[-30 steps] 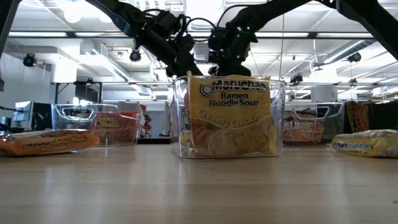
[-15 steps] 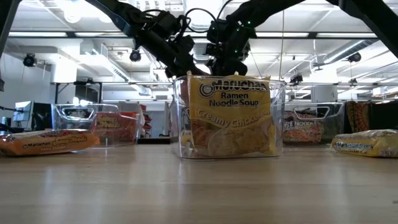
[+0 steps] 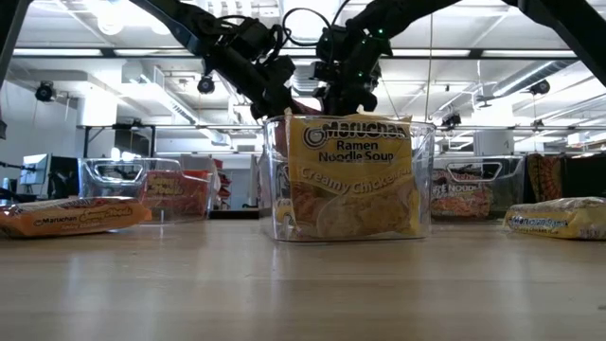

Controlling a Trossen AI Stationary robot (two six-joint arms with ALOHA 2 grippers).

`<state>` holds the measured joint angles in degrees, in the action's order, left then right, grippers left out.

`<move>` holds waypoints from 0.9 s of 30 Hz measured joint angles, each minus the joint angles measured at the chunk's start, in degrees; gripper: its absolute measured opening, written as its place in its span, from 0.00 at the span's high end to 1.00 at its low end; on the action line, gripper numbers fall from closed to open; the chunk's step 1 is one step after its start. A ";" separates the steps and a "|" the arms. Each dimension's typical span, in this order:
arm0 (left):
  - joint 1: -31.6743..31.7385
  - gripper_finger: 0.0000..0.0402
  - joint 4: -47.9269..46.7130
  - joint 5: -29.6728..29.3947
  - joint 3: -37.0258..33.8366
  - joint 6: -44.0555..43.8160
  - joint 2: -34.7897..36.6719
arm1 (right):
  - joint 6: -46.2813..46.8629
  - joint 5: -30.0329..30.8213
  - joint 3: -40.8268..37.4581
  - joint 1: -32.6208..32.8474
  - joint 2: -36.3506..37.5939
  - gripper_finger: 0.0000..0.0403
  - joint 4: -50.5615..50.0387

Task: Sort Maruchan noodles
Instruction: Put the top right orange noodle pack into the top left transparent bin

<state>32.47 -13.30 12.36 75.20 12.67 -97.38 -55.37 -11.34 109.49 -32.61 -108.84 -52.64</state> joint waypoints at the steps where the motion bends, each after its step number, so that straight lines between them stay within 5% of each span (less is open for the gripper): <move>1: -0.01 0.75 0.00 0.00 0.00 -0.03 0.00 | 0.06 0.03 0.00 0.02 0.00 0.70 0.00; 20: 0.61 0.75 0.33 0.38 0.00 -1.67 0.00 | 8.51 3.54 0.00 0.01 0.65 0.66 0.20; 27: 0.61 0.75 0.22 0.23 0.00 -1.43 0.00 | 8.03 3.23 0.00 0.12 0.79 0.72 -0.58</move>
<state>33.08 -13.08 12.58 75.20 11.25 -97.38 -47.35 -8.11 109.49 -32.49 -108.05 -53.22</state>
